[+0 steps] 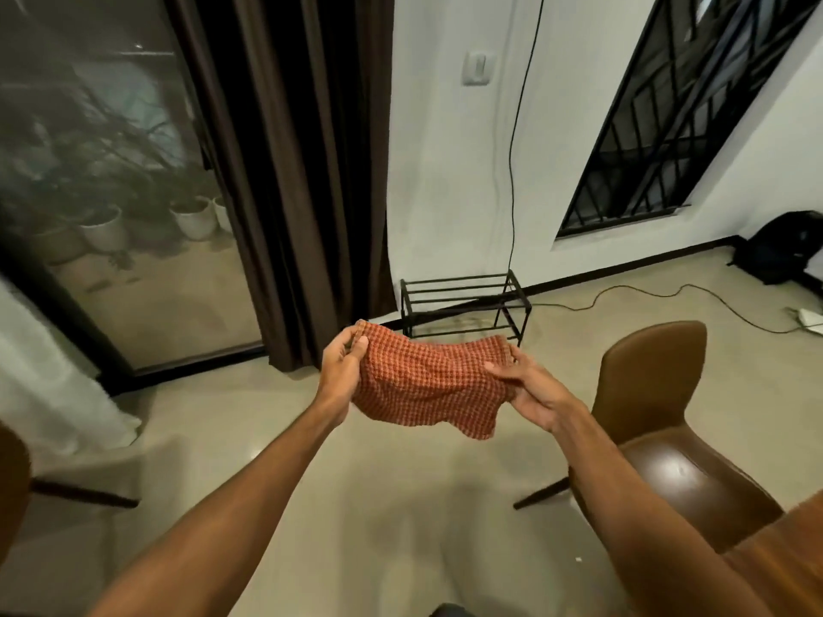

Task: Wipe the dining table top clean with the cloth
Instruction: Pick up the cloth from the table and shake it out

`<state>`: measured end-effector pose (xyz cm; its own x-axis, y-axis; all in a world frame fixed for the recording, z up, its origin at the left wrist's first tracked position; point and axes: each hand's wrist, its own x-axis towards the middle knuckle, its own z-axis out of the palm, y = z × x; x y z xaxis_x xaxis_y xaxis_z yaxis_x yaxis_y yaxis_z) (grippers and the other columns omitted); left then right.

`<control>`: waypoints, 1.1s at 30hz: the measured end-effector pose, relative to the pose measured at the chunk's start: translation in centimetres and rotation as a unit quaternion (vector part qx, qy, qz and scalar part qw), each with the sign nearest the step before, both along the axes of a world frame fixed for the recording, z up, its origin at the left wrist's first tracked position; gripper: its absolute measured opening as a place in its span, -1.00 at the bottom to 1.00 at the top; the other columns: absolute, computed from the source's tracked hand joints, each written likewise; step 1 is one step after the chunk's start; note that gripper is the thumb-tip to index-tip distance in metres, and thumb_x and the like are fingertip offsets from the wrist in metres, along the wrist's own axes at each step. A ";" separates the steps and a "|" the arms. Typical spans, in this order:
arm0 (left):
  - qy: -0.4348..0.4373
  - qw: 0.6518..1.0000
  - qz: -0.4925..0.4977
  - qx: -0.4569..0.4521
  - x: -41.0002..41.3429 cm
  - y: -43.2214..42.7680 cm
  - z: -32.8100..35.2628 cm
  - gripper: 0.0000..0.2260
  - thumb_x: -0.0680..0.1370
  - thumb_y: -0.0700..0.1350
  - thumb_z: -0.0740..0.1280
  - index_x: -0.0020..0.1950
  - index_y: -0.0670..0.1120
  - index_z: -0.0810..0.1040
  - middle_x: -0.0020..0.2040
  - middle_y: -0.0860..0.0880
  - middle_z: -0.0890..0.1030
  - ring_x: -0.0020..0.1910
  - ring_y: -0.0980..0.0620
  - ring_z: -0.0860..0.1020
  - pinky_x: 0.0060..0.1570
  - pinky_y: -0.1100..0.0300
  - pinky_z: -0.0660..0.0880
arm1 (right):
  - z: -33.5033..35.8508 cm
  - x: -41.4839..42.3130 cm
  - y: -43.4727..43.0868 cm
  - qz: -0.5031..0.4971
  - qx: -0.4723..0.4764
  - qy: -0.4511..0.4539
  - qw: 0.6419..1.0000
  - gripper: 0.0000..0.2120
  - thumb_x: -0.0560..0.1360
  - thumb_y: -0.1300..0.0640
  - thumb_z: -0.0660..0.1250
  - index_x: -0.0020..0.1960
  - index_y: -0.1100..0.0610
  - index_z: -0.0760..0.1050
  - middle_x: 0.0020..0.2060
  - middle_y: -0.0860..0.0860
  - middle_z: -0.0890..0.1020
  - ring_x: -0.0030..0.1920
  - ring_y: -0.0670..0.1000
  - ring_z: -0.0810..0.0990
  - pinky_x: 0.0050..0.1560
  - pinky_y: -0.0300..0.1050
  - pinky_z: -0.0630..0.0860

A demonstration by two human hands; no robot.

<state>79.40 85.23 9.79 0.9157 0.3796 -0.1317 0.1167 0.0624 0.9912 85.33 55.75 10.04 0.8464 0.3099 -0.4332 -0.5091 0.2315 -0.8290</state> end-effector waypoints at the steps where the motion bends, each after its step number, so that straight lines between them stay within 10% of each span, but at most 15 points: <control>1: 0.003 1.000 -0.007 0.008 2.1 0.2 -0.2 -0.77 0.68 -0.13 0.22 0.25 0.00 0.62 0.17 0.02 0.67 0.25 -0.03 0.59 0.32 0.05 0.49 | -0.3 1.4 0.0 -0.010 -0.002 0.000 1.000 -0.45 0.43 0.46 0.44 0.39 0.22 0.48 0.16 0.19 0.68 0.08 0.12 0.68 -0.09 -0.09 0.68; 7: 0.051 0.997 -0.040 0.036 15.7 -1.0 -4.0 -0.69 0.69 -0.12 0.19 0.42 -0.09 0.51 0.31 -0.05 0.60 0.33 -0.06 0.53 0.40 -0.09 0.43 | -3.8 14.3 0.4 -0.078 -0.078 -0.010 0.994 -0.62 0.48 0.55 0.31 0.23 0.27 0.56 0.02 0.18 0.69 -0.12 0.09 0.70 -0.28 -0.14 0.65; 21: 0.112 0.983 -0.031 0.143 40.9 -4.8 -10.6 -0.71 0.65 -0.23 0.25 0.36 -0.20 0.54 0.28 -0.12 0.61 0.26 -0.05 0.55 0.35 0.02 0.48 | -9.9 41.7 -1.5 -0.082 -0.289 -0.083 0.950 -0.65 0.58 0.45 0.29 0.32 0.25 0.57 0.20 0.17 0.67 0.26 0.17 0.62 0.32 0.26 0.55; 33: 0.156 0.964 -0.037 0.214 59.5 -3.3 -29.3 -0.76 0.67 -0.18 0.24 0.24 -0.28 0.57 0.14 -0.21 0.65 0.13 -0.16 0.61 0.14 -0.01 0.56 | -28.7 60.6 1.2 -0.038 -0.373 -0.076 0.924 -0.70 0.62 0.36 0.27 0.33 0.21 0.53 0.19 0.05 0.60 0.29 0.16 0.58 0.20 0.23 0.64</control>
